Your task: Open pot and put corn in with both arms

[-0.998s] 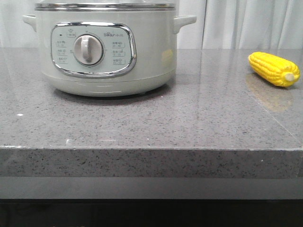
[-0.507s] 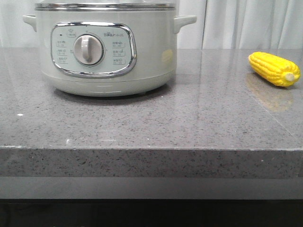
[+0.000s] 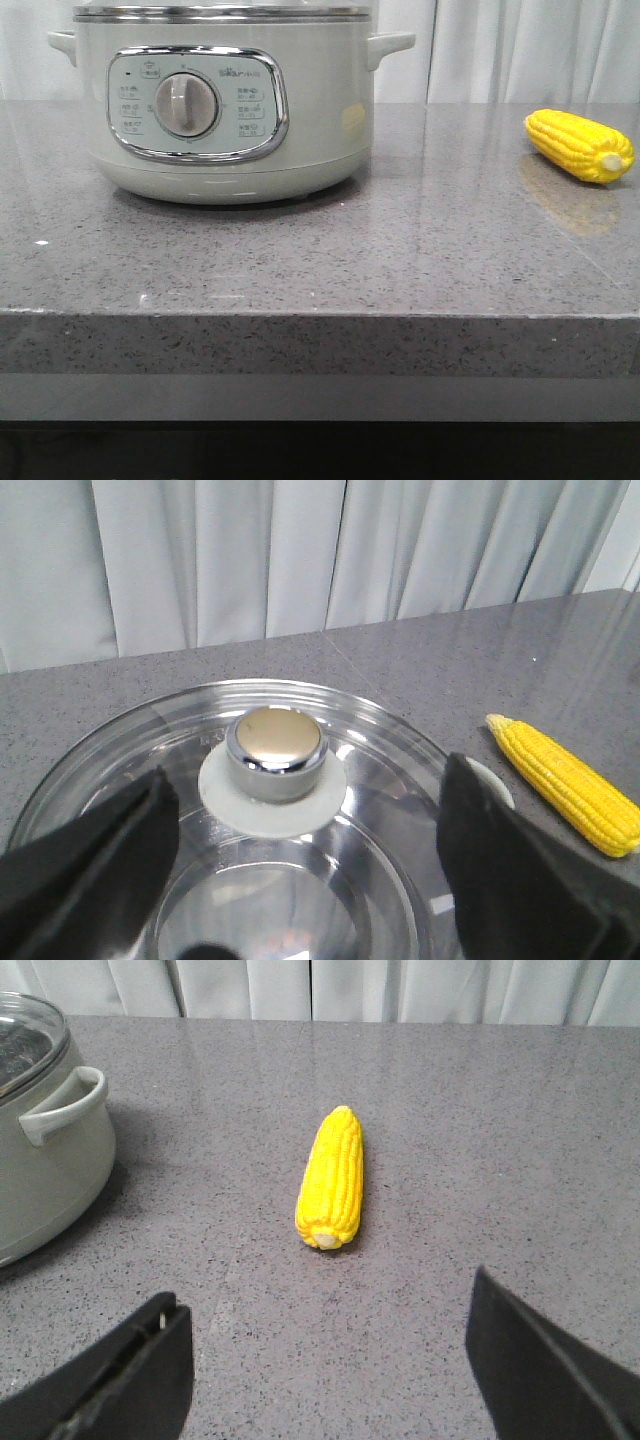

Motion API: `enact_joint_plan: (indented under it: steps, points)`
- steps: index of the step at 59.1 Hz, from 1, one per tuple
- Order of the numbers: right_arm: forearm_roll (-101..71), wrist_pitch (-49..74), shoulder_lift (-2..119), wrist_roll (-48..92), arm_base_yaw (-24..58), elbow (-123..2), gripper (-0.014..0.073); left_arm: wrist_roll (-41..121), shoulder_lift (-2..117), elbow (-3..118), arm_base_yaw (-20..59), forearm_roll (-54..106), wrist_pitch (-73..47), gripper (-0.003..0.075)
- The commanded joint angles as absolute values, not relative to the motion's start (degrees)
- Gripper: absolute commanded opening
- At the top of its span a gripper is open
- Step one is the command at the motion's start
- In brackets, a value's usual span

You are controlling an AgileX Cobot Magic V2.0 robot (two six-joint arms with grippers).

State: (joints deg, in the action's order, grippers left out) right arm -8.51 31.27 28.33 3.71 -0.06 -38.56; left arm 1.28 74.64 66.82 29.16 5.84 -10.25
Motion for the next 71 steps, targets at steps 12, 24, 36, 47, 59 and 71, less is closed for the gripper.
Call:
enact_joint_plan:
  steps: [12, 24, 36, 47, 59, 71]
  points:
    - [-8.84, 27.17, 28.98, 4.17, -0.31, -40.55, 0.0581, 1.23, 83.68, 79.41, 29.12, 6.3, -5.22, 0.0535]
    - [-8.84, 27.17, 28.98, 4.17, -0.31, -40.55, 0.0581, 1.23, 89.3, 84.51, 28.23, 6.55, -7.51, 0.0535]
    - [-8.84, 27.17, 28.98, 4.17, -0.31, -40.55, 0.0581, 1.23, 92.21, 84.65, 28.23, 6.55, -7.83, 0.0535]
    - [-8.84, 27.17, 28.98, 4.17, -0.31, -40.55, 0.0581, 1.23, 93.3, 84.65, 28.23, 6.71, -8.11, 0.0532]
    - [-8.84, 27.17, 28.98, 4.17, -0.31, -40.55, 0.0581, 1.23, 93.62, 84.65, 28.23, 7.45, -9.51, 0.0406]
    - [-8.84, 27.17, 28.98, 4.17, -0.31, -40.55, 0.0581, 1.23, 93.62, 84.65, 28.23, 8.9, -9.51, 0.0262]
